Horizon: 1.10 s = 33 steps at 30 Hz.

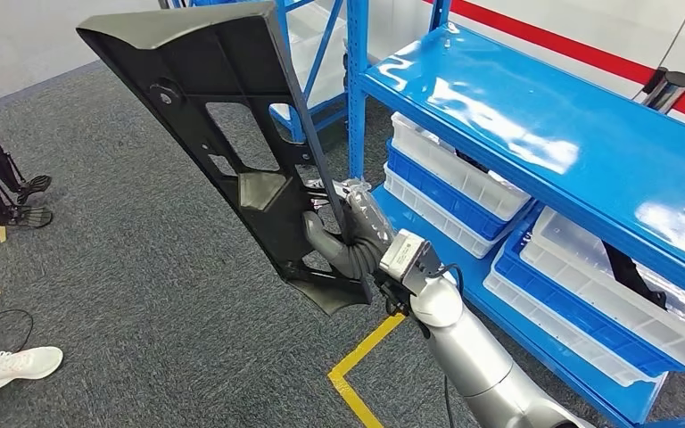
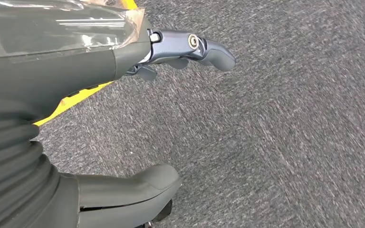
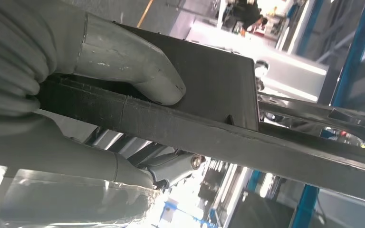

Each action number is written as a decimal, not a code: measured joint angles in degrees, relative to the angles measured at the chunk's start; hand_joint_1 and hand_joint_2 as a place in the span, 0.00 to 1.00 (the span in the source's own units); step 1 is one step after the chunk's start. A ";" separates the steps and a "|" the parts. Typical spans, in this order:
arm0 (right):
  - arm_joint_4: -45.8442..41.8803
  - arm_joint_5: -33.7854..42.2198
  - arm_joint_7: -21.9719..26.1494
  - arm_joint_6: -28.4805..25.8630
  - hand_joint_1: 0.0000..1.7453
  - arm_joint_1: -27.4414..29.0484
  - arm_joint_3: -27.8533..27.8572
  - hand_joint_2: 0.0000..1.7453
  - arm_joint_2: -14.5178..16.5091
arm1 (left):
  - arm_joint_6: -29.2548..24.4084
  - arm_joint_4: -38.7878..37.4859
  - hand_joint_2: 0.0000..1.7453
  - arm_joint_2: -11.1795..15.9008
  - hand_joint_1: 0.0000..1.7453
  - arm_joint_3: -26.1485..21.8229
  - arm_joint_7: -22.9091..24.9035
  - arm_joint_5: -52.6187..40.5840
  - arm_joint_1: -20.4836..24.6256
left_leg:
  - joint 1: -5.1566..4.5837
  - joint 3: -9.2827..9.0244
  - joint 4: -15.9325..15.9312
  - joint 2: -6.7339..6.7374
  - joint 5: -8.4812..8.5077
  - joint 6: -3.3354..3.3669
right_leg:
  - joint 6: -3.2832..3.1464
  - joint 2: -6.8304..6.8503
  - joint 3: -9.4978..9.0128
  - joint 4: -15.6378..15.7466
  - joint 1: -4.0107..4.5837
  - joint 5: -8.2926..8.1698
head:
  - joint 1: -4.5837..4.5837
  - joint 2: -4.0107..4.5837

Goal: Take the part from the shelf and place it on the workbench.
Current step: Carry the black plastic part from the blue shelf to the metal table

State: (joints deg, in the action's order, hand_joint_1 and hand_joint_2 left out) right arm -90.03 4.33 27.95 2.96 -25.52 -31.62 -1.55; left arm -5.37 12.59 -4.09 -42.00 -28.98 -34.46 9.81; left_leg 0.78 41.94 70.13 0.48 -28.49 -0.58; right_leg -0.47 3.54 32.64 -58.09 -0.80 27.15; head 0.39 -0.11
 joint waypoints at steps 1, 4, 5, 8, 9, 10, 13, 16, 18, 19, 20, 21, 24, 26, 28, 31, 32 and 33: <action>-0.09 -0.04 -0.01 -0.01 1.00 -0.02 -0.03 1.00 0.01 | 0.00 0.00 1.00 0.03 0.00 0.08 0.00 -0.05 0.07 | -0.10 -2.46 -4.39 1.20 1.63 0.24 | 0.04 0.51 -0.07 0.00 0.10 0.06 | 0.00 0.00; -0.41 -0.10 -0.01 -0.03 1.00 -0.14 -0.03 1.00 -0.04 | 0.03 0.00 1.00 0.07 0.00 0.35 0.01 -0.16 0.38 | -0.81 -6.25 -11.55 3.26 3.41 1.19 | 0.54 1.90 -0.12 -0.01 0.78 0.33 | 0.08 0.00; -0.44 -0.13 -0.01 -0.03 1.00 -0.17 -0.04 1.00 -0.05 | 0.03 0.00 1.00 0.09 0.00 0.43 0.03 -0.20 0.42 | -1.01 -6.13 -11.62 2.64 3.45 1.47 | 0.78 2.40 -0.15 0.05 0.90 0.38 | 0.12 0.00; -0.62 -0.20 -0.05 -0.05 1.00 -0.18 -0.02 1.00 -0.04 | 0.02 0.00 1.00 0.09 0.00 0.55 0.12 -0.21 0.37 | -0.86 -6.32 -12.39 0.77 4.15 2.57 | 1.40 1.24 0.44 -1.60 0.87 1.53 | 0.19 0.00; -0.74 -0.23 -0.06 -0.05 1.00 -0.15 0.02 1.00 -0.07 | 0.01 0.00 1.00 0.08 0.00 0.58 0.14 -0.17 0.40 | -0.71 -6.43 -12.65 0.17 4.42 2.95 | 1.37 -0.26 1.55 -4.03 0.81 2.74 | 0.27 0.00; -0.82 -0.27 -0.09 -0.05 1.00 -0.04 0.05 1.00 -0.15 | 0.00 0.00 1.00 0.06 0.00 0.60 0.14 -0.08 0.43 | -0.63 -6.42 -12.73 -0.45 4.56 3.16 | 1.19 -1.89 3.25 -7.60 0.60 4.28 | 0.33 0.00; -0.90 -0.54 -0.15 -0.05 1.00 0.66 0.09 1.00 -0.48 | 0.00 0.00 1.00 0.07 0.00 0.60 0.08 0.15 0.31 | -0.60 -6.32 -12.67 -2.74 4.65 3.31 | 1.40 -3.26 7.70 -16.39 0.40 7.04 | 0.43 0.00; -0.92 -0.79 -0.14 -0.05 1.00 0.96 0.08 1.00 -0.62 | 0.01 0.00 1.00 0.01 0.00 0.61 -0.01 0.17 0.11 | -0.46 -6.28 -12.30 -5.06 4.60 3.06 | 3.15 -4.48 4.24 -8.73 -0.26 3.21 | 0.44 0.00; -0.97 -0.85 -0.10 -0.05 1.00 1.01 0.08 1.00 -0.65 | -0.01 0.00 1.00 0.04 0.00 0.61 -0.20 0.17 0.10 | -0.54 -5.98 -11.79 -6.36 4.43 2.48 | 3.31 -6.14 1.12 -2.38 -0.63 1.01 | 0.42 0.00; -1.00 -0.88 -0.08 -0.05 1.00 1.06 0.09 1.00 -0.67 | -0.01 0.00 1.00 0.07 0.00 0.60 -0.31 0.17 0.05 | -0.57 -5.77 -11.65 -6.85 4.43 2.12 | 2.94 -6.56 0.48 -1.12 -0.64 0.67 | 0.39 0.00; -1.03 -0.90 -0.07 -0.05 1.00 1.09 0.09 1.00 -0.68 | -0.01 0.00 1.00 0.10 0.00 0.60 -0.39 0.17 -0.06 | -0.56 -5.58 -11.63 -7.27 4.52 1.76 | 2.38 -6.29 0.39 -1.01 -0.47 0.62 | 0.37 0.00; -1.07 -0.92 -0.05 -0.05 1.00 1.10 0.09 1.00 -0.66 | -0.01 0.00 1.00 0.16 0.00 0.59 -0.45 0.17 -0.20 | -0.42 -5.41 -11.70 -7.63 4.63 1.45 | 1.87 -5.75 0.36 -0.94 -0.53 0.46 | 0.36 0.00; -1.28 -0.92 0.02 -0.05 1.00 1.03 0.14 1.00 -0.59 | 0.05 0.00 1.00 0.17 0.00 0.60 -0.54 0.20 -0.39 | -0.29 -3.79 -8.59 -4.64 2.58 0.70 | 0.57 -4.22 0.16 -0.62 -0.63 0.15 | 0.10 0.00; -1.40 -0.92 0.05 -0.05 1.00 1.11 0.23 1.00 -0.68 | 0.07 0.00 1.00 0.11 0.00 0.61 -0.56 0.25 -0.24 | -0.19 -0.35 -1.41 -1.56 -1.15 0.31 | -0.05 -3.02 0.14 -0.60 -0.24 0.24 | -0.12 0.00; -1.42 -0.92 0.05 -0.05 1.00 1.29 0.29 1.00 -0.80 | 0.07 0.00 1.00 0.08 0.00 0.60 -0.56 0.29 -0.22 | -0.03 2.53 4.43 -0.73 -3.14 0.10 | -0.21 -1.68 0.18 -0.61 0.09 0.35 | -0.12 0.00; -1.50 -0.94 0.05 -0.05 1.00 1.37 0.31 1.00 -0.83 | 0.07 0.00 1.00 0.09 0.00 0.58 -0.56 0.35 -0.24 | -0.11 -1.00 -1.75 0.38 0.60 0.53 | -0.31 0.14 0.08 -0.61 0.34 0.48 | -0.12 0.00; -1.59 -0.94 0.05 -0.05 1.00 1.36 0.33 1.00 -0.83 | 0.06 0.01 1.00 0.13 0.00 0.58 -0.56 0.36 -0.16 | -0.37 -3.24 -5.71 1.51 1.91 0.82 | -0.25 0.64 0.03 -0.61 0.53 0.57 | -0.12 0.00; -1.67 -0.94 0.06 -0.05 1.00 1.34 0.36 1.00 -0.85 | 0.05 0.02 1.00 0.14 0.00 0.58 -0.59 0.37 -0.06 | -0.63 -4.92 -8.80 2.39 2.79 1.15 | -0.13 1.12 0.00 -0.62 0.73 0.67 | -0.08 0.00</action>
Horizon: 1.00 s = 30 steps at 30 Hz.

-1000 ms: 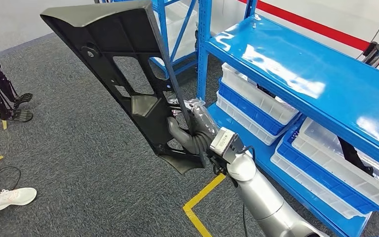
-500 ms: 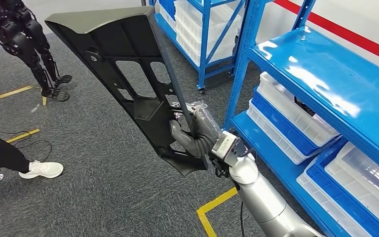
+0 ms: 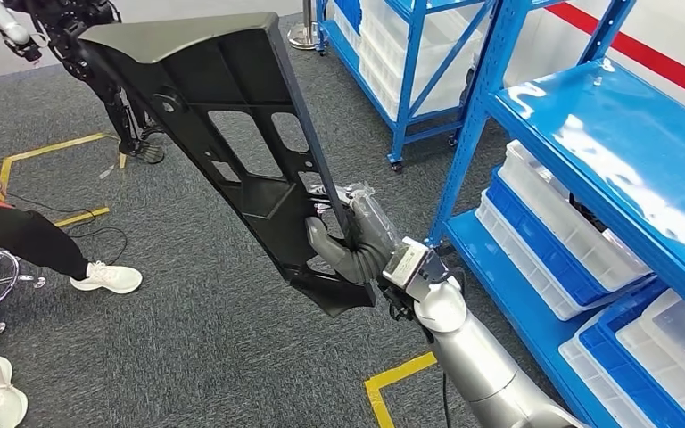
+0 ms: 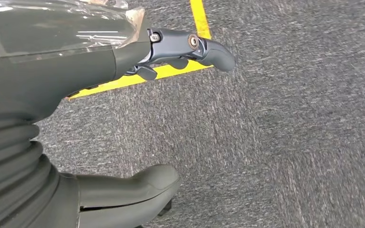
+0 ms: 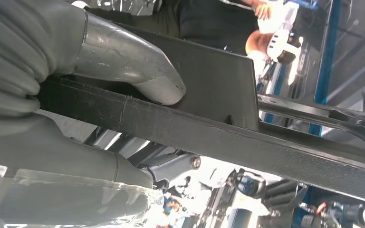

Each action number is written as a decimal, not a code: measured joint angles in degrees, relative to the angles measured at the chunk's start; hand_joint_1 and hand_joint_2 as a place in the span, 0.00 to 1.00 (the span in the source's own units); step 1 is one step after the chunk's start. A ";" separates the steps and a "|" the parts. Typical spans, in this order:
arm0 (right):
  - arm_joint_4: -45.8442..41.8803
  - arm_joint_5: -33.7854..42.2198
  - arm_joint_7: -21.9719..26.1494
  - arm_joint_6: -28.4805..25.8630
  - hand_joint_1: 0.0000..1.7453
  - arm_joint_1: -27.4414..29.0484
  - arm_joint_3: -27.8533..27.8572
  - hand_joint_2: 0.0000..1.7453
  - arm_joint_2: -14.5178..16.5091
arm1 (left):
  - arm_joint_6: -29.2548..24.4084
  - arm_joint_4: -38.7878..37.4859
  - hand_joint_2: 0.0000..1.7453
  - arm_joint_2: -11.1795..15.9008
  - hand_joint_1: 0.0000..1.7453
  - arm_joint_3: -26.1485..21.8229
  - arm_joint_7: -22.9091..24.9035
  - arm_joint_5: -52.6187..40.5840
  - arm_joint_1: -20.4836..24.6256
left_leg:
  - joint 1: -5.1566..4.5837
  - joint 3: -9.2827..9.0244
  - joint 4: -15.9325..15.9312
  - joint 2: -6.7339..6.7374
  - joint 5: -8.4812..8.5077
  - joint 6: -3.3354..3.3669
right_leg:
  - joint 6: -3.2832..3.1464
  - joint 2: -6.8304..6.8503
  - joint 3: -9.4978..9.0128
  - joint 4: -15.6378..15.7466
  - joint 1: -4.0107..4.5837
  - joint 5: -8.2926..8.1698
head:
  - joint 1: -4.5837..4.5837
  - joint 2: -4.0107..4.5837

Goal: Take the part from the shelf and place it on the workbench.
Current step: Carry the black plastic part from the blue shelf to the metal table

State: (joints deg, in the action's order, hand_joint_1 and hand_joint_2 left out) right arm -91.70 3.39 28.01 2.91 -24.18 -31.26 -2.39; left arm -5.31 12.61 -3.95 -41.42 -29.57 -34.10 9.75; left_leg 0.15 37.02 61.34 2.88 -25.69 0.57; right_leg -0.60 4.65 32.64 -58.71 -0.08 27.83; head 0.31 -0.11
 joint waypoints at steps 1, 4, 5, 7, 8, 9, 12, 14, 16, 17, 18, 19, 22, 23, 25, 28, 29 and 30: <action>-0.08 0.01 0.01 0.00 1.00 0.00 0.03 1.00 -0.01 | 0.00 0.01 1.00 0.01 0.00 0.01 -0.03 0.00 0.08 | -0.28 -0.92 -1.77 0.58 0.34 0.28 | 0.17 0.44 -0.01 0.00 0.17 0.10 | 0.01 0.00; -0.29 -0.01 0.01 0.00 1.00 0.06 0.16 1.00 0.00 | 0.00 0.02 1.00 0.09 0.00 0.01 -0.16 0.09 0.01 | -0.52 -1.20 -2.89 -0.84 0.67 1.05 | 0.97 1.58 -0.16 0.05 0.24 0.41 | 0.04 0.00; -0.39 -0.02 0.02 -0.01 1.00 0.13 0.24 1.00 0.00 | 0.00 0.02 1.00 0.08 0.00 0.01 -0.24 0.19 -0.04 | -0.40 -1.47 -3.33 -1.43 0.92 1.36 | 1.19 0.97 -0.05 -0.49 0.18 0.81 | 0.04 0.00; -0.62 -0.04 0.14 -0.11 1.00 0.39 0.55 1.00 -0.13 | 0.07 0.04 1.00 0.02 0.00 0.01 -0.45 0.40 -0.06 | 0.01 -2.05 -4.06 -2.58 1.40 1.96 | 1.07 -1.88 1.91 -4.95 0.05 3.02 | 0.12 0.00; -0.67 -0.08 0.24 -0.24 1.00 0.68 0.76 1.00 -0.25 | 0.16 0.04 1.00 -0.03 0.00 0.00 -0.58 0.46 -0.02 | 0.00 -2.09 -4.14 -3.26 1.46 2.10 | 0.87 -3.24 3.70 -8.81 -0.08 4.60 | 0.16 0.00; -0.71 -0.13 0.34 -0.38 1.00 1.10 1.00 1.00 -0.43 | 0.27 0.04 1.00 -0.03 0.00 0.00 -0.67 0.47 -0.04 | 0.05 -2.08 -4.12 -4.05 1.50 2.18 | 0.77 -4.00 5.72 -12.79 -0.18 6.00 | 0.21 0.00; -0.92 -0.32 0.54 -0.66 1.00 2.60 1.67 1.00 -0.94 | 0.43 0.03 1.00 -0.12 0.00 0.00 -0.72 0.43 -0.39 | 0.15 -2.10 -4.00 -6.49 1.47 2.09 | 1.91 -4.52 7.22 -14.69 -0.59 5.55 | 0.25 0.00; -1.31 -0.62 0.66 -0.70 1.00 3.09 2.02 1.00 -1.03 | 0.38 0.03 1.00 -0.16 0.00 0.00 -0.63 0.45 -0.53 | 0.30 -2.03 -3.57 -8.00 1.27 1.65 | 3.27 -5.84 3.80 -6.90 -1.26 2.14 | 0.26 0.00; -1.71 -1.13 0.74 -0.70 1.00 3.37 2.34 1.00 -0.98 | 0.28 0.04 1.00 -0.12 0.00 0.00 -0.60 0.53 -0.58 | 0.25 -1.65 -2.98 -9.17 0.97 0.87 | 3.31 -7.18 1.13 -1.43 -1.58 0.06 | 0.26 0.00; -1.86 -1.36 0.75 -0.70 1.00 3.58 2.52 1.00 -0.95 | 0.24 0.04 1.00 -0.08 0.00 -0.01 -0.61 0.58 -0.67 | 0.25 -1.43 -2.86 -9.62 0.96 0.47 | 2.86 -7.39 0.73 -0.66 -1.49 -0.20 | 0.25 0.00; -2.00 -1.51 0.76 -0.69 1.00 3.77 2.67 1.00 -0.91 | 0.20 0.04 1.00 -0.05 0.00 -0.01 -0.61 0.60 -0.81 | 0.29 -1.26 -2.88 -10.00 1.03 0.14 | 2.25 -6.90 0.63 -0.65 -1.27 -0.32 | 0.22 0.00; -2.16 -1.60 0.75 -0.69 1.00 3.93 2.82 1.00 -0.90 | 0.17 0.03 1.00 -0.03 0.00 -0.01 -0.62 0.62 -0.96 | 0.42 -1.14 -2.91 -10.05 1.07 -0.13 | 1.78 -6.47 0.64 -0.61 -1.28 -0.42 | 0.21 0.00; -2.80 -1.69 0.76 -0.63 1.00 4.04 3.35 1.00 -0.81 | 0.17 0.02 1.00 -0.02 0.00 0.00 -0.63 0.62 -1.12 | 0.38 0.84 1.18 -5.79 -1.47 -0.74 | 0.58 -5.00 0.42 -0.33 -1.25 -0.58 | 0.05 0.00; -2.98 -1.69 0.76 -0.61 1.00 4.11 3.55 1.00 -0.79 | 0.17 0.02 1.00 -0.03 0.00 0.00 -0.63 0.62 -1.06 | 0.35 2.54 4.71 -4.14 -3.31 -0.89 | 0.28 -4.43 0.39 -0.32 -1.02 -0.52 | -0.01 0.00; -3.15 -1.70 0.75 -0.59 1.00 4.41 3.84 1.00 -0.79 | 0.17 0.02 1.00 -0.04 0.00 0.00 -0.63 0.63 -1.01 | 0.47 6.29 12.08 -3.14 -6.35 -1.01 | -0.05 -3.13 0.41 -0.32 -0.57 -0.36 | -0.03 0.00; -3.30 -1.79 0.74 -0.59 1.00 4.92 3.95 1.00 -0.75 | 0.17 0.02 1.00 -0.08 0.00 0.00 -0.63 0.67 -1.06 | 0.33 5.33 10.28 -2.71 -4.08 -0.40 | -0.32 -1.14 0.32 -0.32 -0.05 -0.16 | -0.03 0.00; -3.45 -1.83 0.74 -0.59 1.00 4.96 3.97 1.00 -0.73 | 0.17 0.03 1.00 -0.04 0.00 -0.01 -0.63 0.69 -1.04 | 0.08 2.96 6.08 -1.79 -2.25 0.09 | -0.38 -0.57 0.22 -0.32 0.07 -0.10 | -0.03 0.00; -3.65 -1.85 0.73 -0.59 1.00 4.96 4.01 1.00 -0.71 | 0.17 0.04 1.00 0.02 0.00 -0.01 -0.63 0.70 -0.98 | -0.28 0.81 2.24 -0.66 -1.00 0.57 | -0.34 -0.04 0.16 -0.31 0.29 0.00 | -0.01 0.00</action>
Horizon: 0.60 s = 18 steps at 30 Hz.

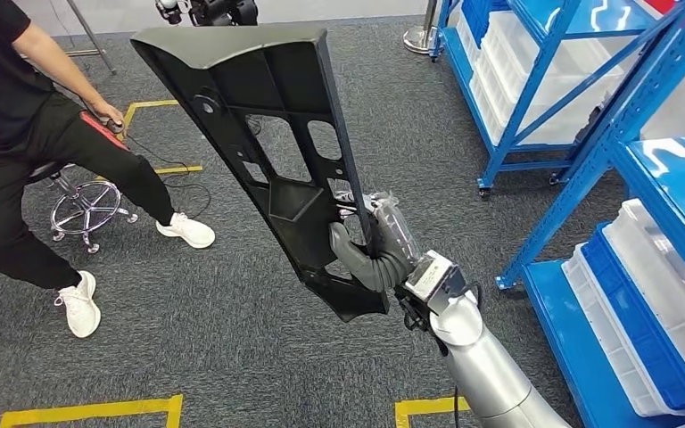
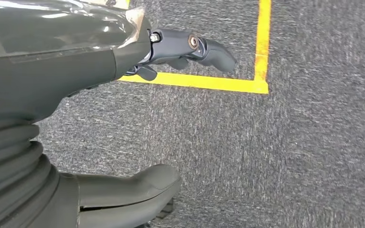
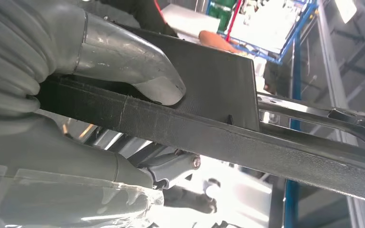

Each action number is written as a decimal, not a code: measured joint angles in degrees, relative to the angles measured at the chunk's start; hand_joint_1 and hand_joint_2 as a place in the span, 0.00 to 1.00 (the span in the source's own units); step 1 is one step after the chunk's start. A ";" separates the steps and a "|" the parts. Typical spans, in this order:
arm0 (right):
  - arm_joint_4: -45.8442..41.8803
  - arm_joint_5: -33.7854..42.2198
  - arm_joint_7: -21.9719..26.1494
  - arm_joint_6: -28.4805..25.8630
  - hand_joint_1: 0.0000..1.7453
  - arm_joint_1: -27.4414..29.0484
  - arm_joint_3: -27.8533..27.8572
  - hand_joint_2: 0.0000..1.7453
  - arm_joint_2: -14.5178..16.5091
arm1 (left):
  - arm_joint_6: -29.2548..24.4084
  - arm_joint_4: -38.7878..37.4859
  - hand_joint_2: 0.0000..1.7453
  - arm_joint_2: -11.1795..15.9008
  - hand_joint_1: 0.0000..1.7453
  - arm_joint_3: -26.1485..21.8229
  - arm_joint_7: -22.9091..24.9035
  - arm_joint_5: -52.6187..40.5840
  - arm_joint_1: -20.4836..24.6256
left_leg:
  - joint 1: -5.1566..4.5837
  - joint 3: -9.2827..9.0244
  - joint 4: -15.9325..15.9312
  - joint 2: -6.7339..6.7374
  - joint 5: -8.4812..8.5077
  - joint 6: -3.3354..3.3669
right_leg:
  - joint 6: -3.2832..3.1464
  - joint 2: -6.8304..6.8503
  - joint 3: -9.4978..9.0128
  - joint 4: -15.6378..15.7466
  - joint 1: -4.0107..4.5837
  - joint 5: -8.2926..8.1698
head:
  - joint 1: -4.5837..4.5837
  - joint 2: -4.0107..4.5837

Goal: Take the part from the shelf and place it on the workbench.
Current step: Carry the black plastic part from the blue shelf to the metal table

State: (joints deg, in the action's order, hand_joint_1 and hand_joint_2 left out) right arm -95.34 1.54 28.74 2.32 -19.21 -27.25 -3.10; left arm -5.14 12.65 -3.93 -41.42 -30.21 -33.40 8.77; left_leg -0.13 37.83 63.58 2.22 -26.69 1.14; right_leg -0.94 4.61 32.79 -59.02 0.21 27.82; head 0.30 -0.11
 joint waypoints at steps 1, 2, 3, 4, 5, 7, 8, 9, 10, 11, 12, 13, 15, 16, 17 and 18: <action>-0.19 -0.02 0.00 0.02 1.00 0.01 0.05 1.00 0.01 | 0.00 0.02 1.00 0.05 0.00 0.00 -0.02 0.00 0.07 | -0.40 -1.53 -2.82 0.92 0.73 0.43 | 0.08 0.49 -0.05 0.02 0.11 0.09 | 0.01 0.00; -0.36 -0.04 0.00 0.04 1.00 0.06 0.08 1.00 0.04 | 0.00 0.03 1.00 0.09 0.00 0.00 -0.05 0.00 0.12 | -0.74 -2.22 -4.24 1.46 0.89 0.74 | 0.21 0.98 -0.08 0.04 0.18 0.18 | 0.01 0.00; -0.46 -0.08 0.00 0.07 1.00 0.14 0.10 1.00 0.08 | -0.01 0.04 1.00 0.16 0.00 0.01 -0.08 0.00 0.15 | -0.97 -2.20 -4.56 1.21 0.79 0.93 | 0.41 1.51 -0.14 0.14 0.21 0.25 | 0.00 0.00; -0.55 -0.11 0.00 0.10 1.00 0.23 0.11 1.00 0.13 | -0.01 0.05 1.00 0.24 0.00 0.01 -0.10 0.00 0.11 | -1.03 -2.29 -4.91 0.53 0.99 1.15 | 0.61 2.01 -0.33 0.28 0.21 0.32 | -0.02 0.00; -0.66 -0.14 0.00 0.11 1.00 0.33 0.14 1.00 0.18 | -0.02 0.05 1.00 0.27 0.00 0.01 -0.11 0.00 0.04 | -0.92 -2.59 -5.40 -0.08 1.29 1.34 | 0.83 1.71 -0.31 0.13 0.20 0.50 | -0.01 0.00; -0.91 -0.15 0.03 0.13 1.00 0.42 0.25 1.00 0.22 | -0.02 0.05 1.00 0.25 0.00 -0.01 -0.13 0.00 0.04 | -0.49 -3.27 -6.41 -1.32 1.98 1.80 | 1.00 -0.95 0.79 -2.70 0.10 1.98 | 0.08 0.00; -0.99 -0.14 0.04 0.13 1.00 0.52 0.34 1.00 0.21 | -0.01 0.05 1.00 0.20 0.00 -0.01 -0.15 0.00 0.10 | -0.29 -3.47 -6.66 -1.95 2.19 1.93 | 0.93 -2.70 2.31 -5.90 -0.11 3.37 | 0.15 0.00; -1.05 -0.14 0.05 0.13 1.00 0.72 0.44 1.00 0.17 | 0.01 0.05 1.00 0.18 0.00 -0.02 -0.19 0.00 0.17 | -0.22 -3.47 -6.70 -2.68 2.26 2.05 | 0.86 -3.77 4.14 -9.79 -0.28 4.90 | 0.21 0.00; -1.07 -0.15 0.05 0.14 1.00 1.02 0.52 1.00 0.13 | 0.03 0.04 1.00 0.18 0.00 -0.02 -0.22 0.00 0.16 | -0.18 -3.46 -6.69 -3.49 2.27 2.07 | 0.97 -4.21 6.01 -13.40 -0.46 6.08 | 0.27 0.00; -1.07 -0.16 0.04 0.14 1.00 1.33 0.57 1.00 0.07 | 0.07 0.04 1.00 0.16 0.00 -0.02 -0.26 0.00 0.08 | -0.13 -3.46 -6.66 -4.33 2.26 2.04 | 1.31 -4.33 7.20 -15.46 -0.65 6.51 | 0.28 0.00; -1.08 -0.18 0.05 0.16 1.00 1.58 0.61 1.00 0.01 | 0.09 0.03 1.00 0.14 0.00 -0.02 -0.28 0.00 -0.02 | -0.04 -3.47 -6.60 -5.19 2.23 1.97 | 1.91 -4.38 7.33 -15.26 -0.86 5.97 | 0.28 0.00; -1.09 -0.20 0.06 0.19 1.00 1.73 0.61 1.00 -0.01 | 0.10 0.03 1.00 0.14 0.00 -0.02 -0.31 0.00 -0.09 | 0.10 -3.49 -6.45 -6.04 2.15 1.81 | 2.68 -4.55 6.33 -12.76 -1.15 4.57 | 0.27 0.00; -1.11 -0.27 0.16 0.26 1.00 1.82 0.62 1.00 -0.04 | 0.09 0.03 1.00 0.23 0.00 -0.02 -0.39 0.00 -0.14 | 0.40 -3.35 -5.81 -7.60 1.77 1.15 | 4.01 -6.04 2.69 -4.80 -1.74 1.19 | 0.31 0.00; -1.15 -0.31 0.26 0.32 1.00 1.84 0.61 1.00 -0.04 | 0.07 0.04 1.00 0.31 0.00 -0.02 -0.44 0.01 -0.17 | 0.45 -3.14 -5.41 -8.18 1.58 0.76 | 4.07 -6.68 1.36 -2.03 -1.89 0.14 | 0.30 0.00; -1.17 -0.35 0.36 0.38 1.00 1.88 0.60 1.00 -0.04 | 0.04 0.04 1.00 0.39 0.00 -0.02 -0.49 0.01 -0.23 | 0.45 -2.88 -5.17 -8.67 1.50 0.36 | 3.79 -7.14 0.68 -0.62 -1.89 -0.34 | 0.28 0.00; -1.20 -0.37 0.42 0.43 1.00 1.87 0.59 1.00 -0.03 | 0.03 0.03 1.00 0.46 0.00 -0.03 -0.51 0.01 -0.34 | 0.44 -2.63 -5.12 -9.04 1.56 0.01 | 3.23 -7.08 0.63 -0.53 -1.69 -0.37 | 0.27 0.00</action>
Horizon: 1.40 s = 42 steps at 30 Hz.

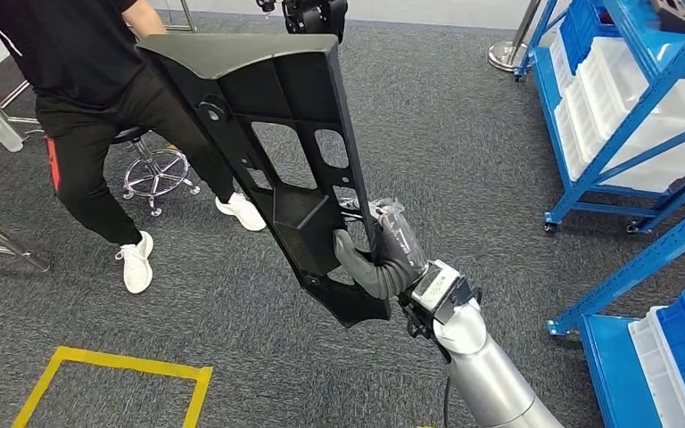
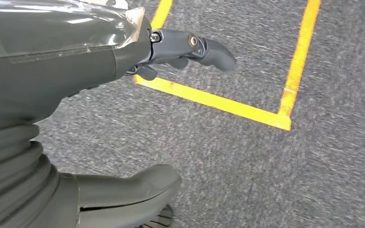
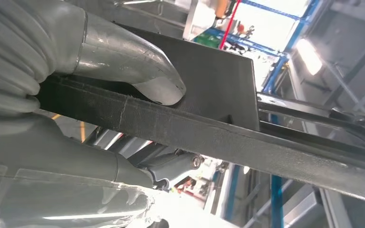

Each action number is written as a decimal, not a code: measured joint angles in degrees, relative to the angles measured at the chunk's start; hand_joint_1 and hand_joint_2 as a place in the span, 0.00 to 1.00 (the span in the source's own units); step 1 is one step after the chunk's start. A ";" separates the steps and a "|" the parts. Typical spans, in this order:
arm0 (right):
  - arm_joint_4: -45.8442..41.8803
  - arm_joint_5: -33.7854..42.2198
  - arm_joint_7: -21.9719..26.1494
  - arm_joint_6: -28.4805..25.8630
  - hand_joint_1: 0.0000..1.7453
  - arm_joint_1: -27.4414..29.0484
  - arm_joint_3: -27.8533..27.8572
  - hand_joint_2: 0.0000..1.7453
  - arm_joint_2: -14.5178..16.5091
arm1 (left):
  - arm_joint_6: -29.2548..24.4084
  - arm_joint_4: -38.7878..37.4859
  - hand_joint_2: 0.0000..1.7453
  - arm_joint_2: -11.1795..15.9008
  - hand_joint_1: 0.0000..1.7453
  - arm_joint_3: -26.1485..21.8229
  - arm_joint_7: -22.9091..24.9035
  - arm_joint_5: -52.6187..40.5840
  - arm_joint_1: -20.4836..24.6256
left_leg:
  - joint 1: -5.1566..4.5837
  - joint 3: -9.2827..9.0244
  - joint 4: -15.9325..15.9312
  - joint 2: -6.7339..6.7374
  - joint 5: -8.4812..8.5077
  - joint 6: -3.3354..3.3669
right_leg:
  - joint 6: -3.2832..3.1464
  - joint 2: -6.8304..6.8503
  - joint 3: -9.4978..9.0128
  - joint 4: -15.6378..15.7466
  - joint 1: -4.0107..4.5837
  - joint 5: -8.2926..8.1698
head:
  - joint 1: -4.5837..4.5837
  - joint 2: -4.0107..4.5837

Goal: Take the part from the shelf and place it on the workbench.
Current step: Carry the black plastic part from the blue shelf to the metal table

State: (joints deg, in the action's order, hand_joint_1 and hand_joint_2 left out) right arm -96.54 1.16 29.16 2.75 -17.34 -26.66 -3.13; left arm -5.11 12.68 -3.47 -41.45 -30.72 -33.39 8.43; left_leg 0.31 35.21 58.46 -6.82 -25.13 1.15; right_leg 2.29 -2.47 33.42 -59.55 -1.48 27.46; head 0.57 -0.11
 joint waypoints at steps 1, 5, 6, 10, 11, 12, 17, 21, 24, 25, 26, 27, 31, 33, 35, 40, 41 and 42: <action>-0.04 -0.01 0.04 0.04 1.00 -0.04 -0.01 1.00 0.04 | -0.01 -0.01 1.00 0.03 0.00 0.00 -0.01 0.00 -0.14 | 0.07 0.20 -0.04 -0.30 0.10 -0.25 | -0.52 0.49 -0.06 0.10 0.03 -0.14 | -0.04 0.00; -0.16 0.10 -0.08 0.37 1.00 -0.57 -0.01 1.00 0.44 | -0.06 -0.03 1.00 0.13 0.00 0.01 0.09 -0.03 -0.33 | 0.14 2.85 5.41 4.21 -3.05 -1.05 | -2.01 2.47 -0.39 0.43 0.05 -0.24 | -0.28 0.00; -0.18 0.15 -0.20 0.45 1.00 -0.67 -0.02 1.00 0.49 | -0.11 -0.03 1.00 0.15 0.00 0.01 0.19 -0.03 -0.29 | 0.13 4.83 9.34 5.65 -4.94 -1.21 | -2.28 3.08 -0.41 0.43 0.25 -0.13 | -0.38 0.00; -0.20 0.99 -0.52 0.90 1.00 -0.99 -0.09 1.00 0.50 | -0.24 -0.05 1.00 -0.04 0.00 0.01 0.44 0.09 -0.48 | 0.21 8.01 14.94 6.79 -5.59 -0.95 | -2.73 5.80 -0.47 0.42 0.91 0.16 | -0.38 0.00; -0.20 1.25 -0.53 0.98 1.00 -1.18 -0.11 1.00 0.50 | -0.27 -0.04 1.00 -0.03 0.00 0.01 0.38 0.19 -0.51 | 0.10 6.09 11.35 7.30 -3.63 -0.62 | -2.81 6.43 -0.59 0.42 1.02 0.24 | -0.38 0.00; -0.20 1.43 -0.53 1.03 1.00 -1.40 -0.13 1.00 0.51 | -0.30 -0.04 1.00 0.02 0.00 0.00 0.26 0.30 -0.49 | -0.19 3.80 7.11 8.66 -2.05 -0.23 | -2.85 6.97 -0.72 0.43 1.15 0.33 | -0.37 0.00; -0.26 1.96 -0.53 1.05 1.00 -1.88 -0.08 1.00 0.55 | -0.33 0.02 1.00 0.19 0.00 -0.05 -0.43 0.71 -0.27 | -1.41 0.39 0.26 9.70 -0.40 0.80 | -2.02 9.60 -1.28 0.78 1.66 0.84 | -0.34 0.00; -0.66 2.13 -0.49 1.01 1.00 -1.82 0.25 1.00 0.56 | -0.28 0.04 1.00 0.05 0.00 -0.16 -0.42 0.76 -0.06 | -0.70 -0.87 -1.24 7.05 0.43 1.69 | -1.86 5.23 1.64 -6.20 1.39 4.34 | -0.27 0.00; -0.72 2.15 -0.55 0.98 1.00 -1.12 0.54 1.00 0.37 | -0.21 0.04 1.00 -0.01 0.00 -0.19 -0.33 0.78 0.18 | -0.62 -0.85 -1.23 4.50 0.48 1.87 | -1.79 2.97 6.65 -15.02 1.23 6.73 | -0.09 0.00; -0.72 2.15 -0.55 0.98 1.00 -0.94 0.58 1.00 0.31 | -0.19 0.04 1.00 -0.05 0.00 -0.21 -0.34 0.86 0.16 | -0.62 -0.89 -1.18 3.62 0.46 1.84 | -1.34 2.81 6.68 -14.30 1.17 5.88 | -0.08 0.00; -0.73 2.14 -0.54 0.97 1.00 -0.85 0.61 1.00 0.28 | -0.14 0.04 1.00 -0.10 0.00 -0.24 -0.40 0.97 0.13 | -0.59 -0.97 -1.12 2.78 0.41 1.76 | -0.80 2.46 5.65 -11.43 1.04 4.28 | -0.08 0.00; -0.73 2.13 -0.54 0.97 1.00 -0.85 0.66 1.00 0.30 | -0.08 0.04 1.00 -0.14 0.00 -0.31 -0.50 1.15 0.13 | -0.54 -1.01 -1.00 2.01 0.32 1.61 | -0.24 1.53 3.97 -7.29 0.82 2.33 | -0.07 0.00; -0.74 2.03 -0.51 0.98 1.00 -0.83 0.92 1.00 0.45 | 0.01 0.04 1.00 -0.16 0.00 -0.61 -0.84 1.72 0.21 | -0.69 -0.59 -0.28 -0.14 -0.21 0.55 | -0.54 -0.54 0.41 0.70 0.49 -1.02 | -0.10 0.00; -0.75 1.98 -0.51 0.99 1.00 -0.86 0.98 1.00 0.57 | 0.00 0.04 1.00 -0.08 0.00 -0.76 -0.89 1.82 0.09 | -0.45 -0.37 -0.43 -0.74 -0.11 0.05 | -1.15 0.26 0.33 0.74 0.54 -1.11 | -0.11 0.00; -0.79 1.97 -0.50 0.99 1.00 -0.93 1.01 1.00 0.86 | 0.00 0.04 1.00 -0.07 0.00 -0.95 -0.95 1.91 0.02 | -0.37 0.23 0.74 0.87 -0.96 -0.55 | -1.89 1.29 0.00 1.07 0.36 -1.22 | -0.24 0.00; -0.90 1.96 -0.44 0.99 1.00 -0.76 1.05 1.00 1.10 | 0.01 0.04 1.00 -0.16 0.00 -1.07 -1.02 1.95 0.25 | 0.16 8.16 15.61 6.49 -7.23 -1.69 | -3.19 4.43 -0.38 1.31 0.72 -0.80 | -0.45 0.00; -0.90 1.96 -0.44 0.99 1.00 -0.73 1.05 1.00 1.11 | 0.02 0.04 1.00 -0.19 0.00 -1.07 -1.02 1.95 0.22 | 0.25 8.31 15.49 6.65 -6.47 -1.74 | -3.22 5.04 -0.42 1.30 0.78 -0.71 | -0.45 0.00; -0.90 1.96 -0.44 0.99 1.00 -0.73 1.04 1.00 1.12 | 0.02 0.04 1.00 -0.18 0.00 -1.08 -1.02 1.96 0.21 | 0.29 7.17 13.02 6.94 -4.77 -1.68 | -3.20 5.62 -0.52 1.30 0.81 -0.59 | -0.44 0.00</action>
State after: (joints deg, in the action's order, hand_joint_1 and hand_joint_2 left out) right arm -97.44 3.13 28.72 3.74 -18.06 -25.62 -2.02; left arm -5.09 12.72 -3.64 -42.53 -31.74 -31.44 8.63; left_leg 0.60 42.38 71.48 0.12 -29.90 -0.53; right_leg -0.91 3.15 32.90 -58.25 -0.67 26.87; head 0.13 -0.11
